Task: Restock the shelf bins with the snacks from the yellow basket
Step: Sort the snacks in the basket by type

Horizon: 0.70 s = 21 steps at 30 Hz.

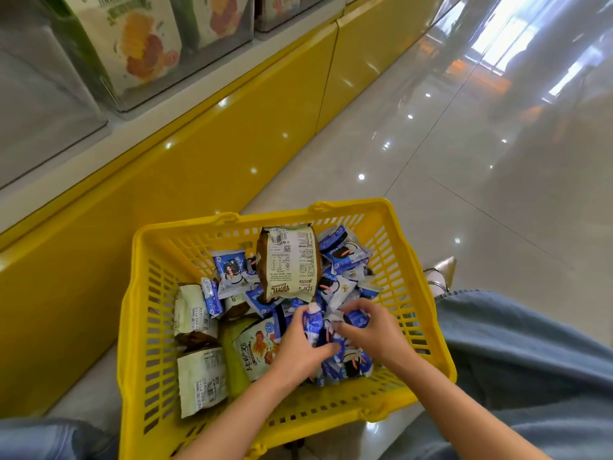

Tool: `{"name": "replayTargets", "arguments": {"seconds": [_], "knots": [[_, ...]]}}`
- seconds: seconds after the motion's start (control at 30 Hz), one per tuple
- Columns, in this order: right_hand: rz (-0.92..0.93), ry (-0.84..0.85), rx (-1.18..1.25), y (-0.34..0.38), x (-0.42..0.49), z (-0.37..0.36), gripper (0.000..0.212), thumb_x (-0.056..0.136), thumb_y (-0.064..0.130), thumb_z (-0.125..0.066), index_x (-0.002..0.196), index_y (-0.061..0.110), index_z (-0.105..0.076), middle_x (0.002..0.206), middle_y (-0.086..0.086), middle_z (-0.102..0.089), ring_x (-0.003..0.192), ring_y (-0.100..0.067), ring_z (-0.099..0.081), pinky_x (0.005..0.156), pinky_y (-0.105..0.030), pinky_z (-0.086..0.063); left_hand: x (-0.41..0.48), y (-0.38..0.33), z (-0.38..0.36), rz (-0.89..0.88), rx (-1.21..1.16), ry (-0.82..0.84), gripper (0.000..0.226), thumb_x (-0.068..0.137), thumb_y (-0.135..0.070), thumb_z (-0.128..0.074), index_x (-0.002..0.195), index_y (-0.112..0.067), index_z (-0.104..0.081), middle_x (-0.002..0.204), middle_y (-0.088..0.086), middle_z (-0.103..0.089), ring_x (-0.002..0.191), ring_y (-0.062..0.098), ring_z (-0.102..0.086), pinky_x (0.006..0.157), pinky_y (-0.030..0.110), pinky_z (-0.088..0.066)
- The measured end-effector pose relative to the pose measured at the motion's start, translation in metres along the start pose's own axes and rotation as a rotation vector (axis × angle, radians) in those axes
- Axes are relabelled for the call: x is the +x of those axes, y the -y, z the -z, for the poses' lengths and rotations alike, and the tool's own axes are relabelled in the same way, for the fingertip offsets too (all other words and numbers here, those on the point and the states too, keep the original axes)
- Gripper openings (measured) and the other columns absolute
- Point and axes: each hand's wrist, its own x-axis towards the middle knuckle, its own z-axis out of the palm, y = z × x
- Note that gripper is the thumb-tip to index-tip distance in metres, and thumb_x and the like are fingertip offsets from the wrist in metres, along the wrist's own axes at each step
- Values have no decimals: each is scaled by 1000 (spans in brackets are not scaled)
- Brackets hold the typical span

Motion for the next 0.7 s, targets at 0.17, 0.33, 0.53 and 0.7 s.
{"name": "replayTargets", "arguments": {"seconds": [0.17,0.33,0.53,0.7], "knots": [[220,-255,116,23,-5,32,44,76,29,-75,114,28,-52,102,18,-62,89,3,-63,75,-14,-51,14,-41,-11,-244,-44,-87,56,77,-16,-74,113,-41,-39,111,-16,-59,98,-13,-55,74,1,-41],[204,-372,-41,35,31,47,55,84,32,-66,132,14,-45,126,-5,-54,116,-22,-51,97,-38,-45,42,-90,-13,-340,128,-71,71,90,-17,-57,144,-14,-10,145,6,-27,134,16,-29,111,30,-26],[105,-230,-174,30,55,46,41,96,16,-49,135,6,-43,138,-11,-47,127,-26,-44,107,-38,-36,46,-100,9,-449,503,-19,48,99,-27,-39,144,-21,-28,154,-5,-17,143,9,-4,113,27,-5],[411,-485,-146,29,16,30,22,96,21,-45,117,19,-52,110,6,-55,101,-9,-54,89,-31,-48,2,-42,49,-494,547,-103,14,95,-26,-45,98,-36,-53,93,-22,-54,86,-8,-50,75,14,-41]]}}
